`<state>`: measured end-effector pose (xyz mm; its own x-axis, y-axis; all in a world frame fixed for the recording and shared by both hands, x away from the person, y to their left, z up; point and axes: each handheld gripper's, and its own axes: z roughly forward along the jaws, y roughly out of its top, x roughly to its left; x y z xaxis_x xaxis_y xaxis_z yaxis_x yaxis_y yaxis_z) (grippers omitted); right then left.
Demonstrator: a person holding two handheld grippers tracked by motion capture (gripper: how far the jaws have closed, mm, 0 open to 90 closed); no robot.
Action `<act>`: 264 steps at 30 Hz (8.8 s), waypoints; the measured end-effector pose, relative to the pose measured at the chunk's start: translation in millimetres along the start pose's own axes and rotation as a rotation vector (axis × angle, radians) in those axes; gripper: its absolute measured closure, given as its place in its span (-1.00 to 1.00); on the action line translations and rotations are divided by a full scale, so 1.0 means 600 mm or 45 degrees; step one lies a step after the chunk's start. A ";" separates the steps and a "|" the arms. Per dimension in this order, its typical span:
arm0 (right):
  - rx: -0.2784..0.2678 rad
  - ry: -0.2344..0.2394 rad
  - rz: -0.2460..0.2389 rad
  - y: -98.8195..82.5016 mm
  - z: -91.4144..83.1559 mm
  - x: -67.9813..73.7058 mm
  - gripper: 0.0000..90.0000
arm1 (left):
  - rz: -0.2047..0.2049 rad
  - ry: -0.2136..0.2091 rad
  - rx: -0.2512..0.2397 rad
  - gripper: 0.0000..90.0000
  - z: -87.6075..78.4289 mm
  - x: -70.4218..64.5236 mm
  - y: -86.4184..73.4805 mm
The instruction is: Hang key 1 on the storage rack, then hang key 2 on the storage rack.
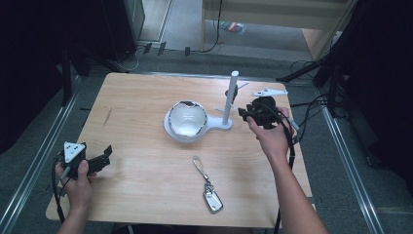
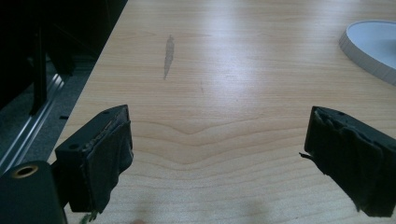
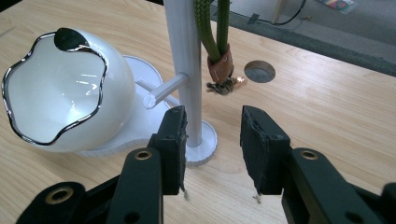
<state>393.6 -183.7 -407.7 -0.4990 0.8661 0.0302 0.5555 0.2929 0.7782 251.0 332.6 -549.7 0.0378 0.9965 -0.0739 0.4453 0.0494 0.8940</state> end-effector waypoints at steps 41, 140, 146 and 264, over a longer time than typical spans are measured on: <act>0.241 -0.057 -0.130 -0.052 0.013 0.046 0.31 | 0.001 -0.001 0.000 -0.82 0.000 0.000 0.000; 0.908 0.244 -0.159 -0.119 0.074 0.227 0.36 | -0.010 -0.008 0.007 -0.82 0.000 0.003 0.000; 0.934 0.266 -0.169 -0.123 0.077 0.235 0.39 | -0.010 -0.007 0.005 -0.82 0.000 0.003 0.000; 0.042 -0.193 0.104 -0.048 -0.040 0.124 0.85 | -0.003 -0.005 0.004 -0.82 0.000 0.002 0.000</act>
<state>324.3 -137.3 -412.6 -0.3468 0.9379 -0.0042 0.6127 0.2299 0.7561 251.0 334.0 -549.6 0.0398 0.9962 -0.0779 0.4482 0.0519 0.8924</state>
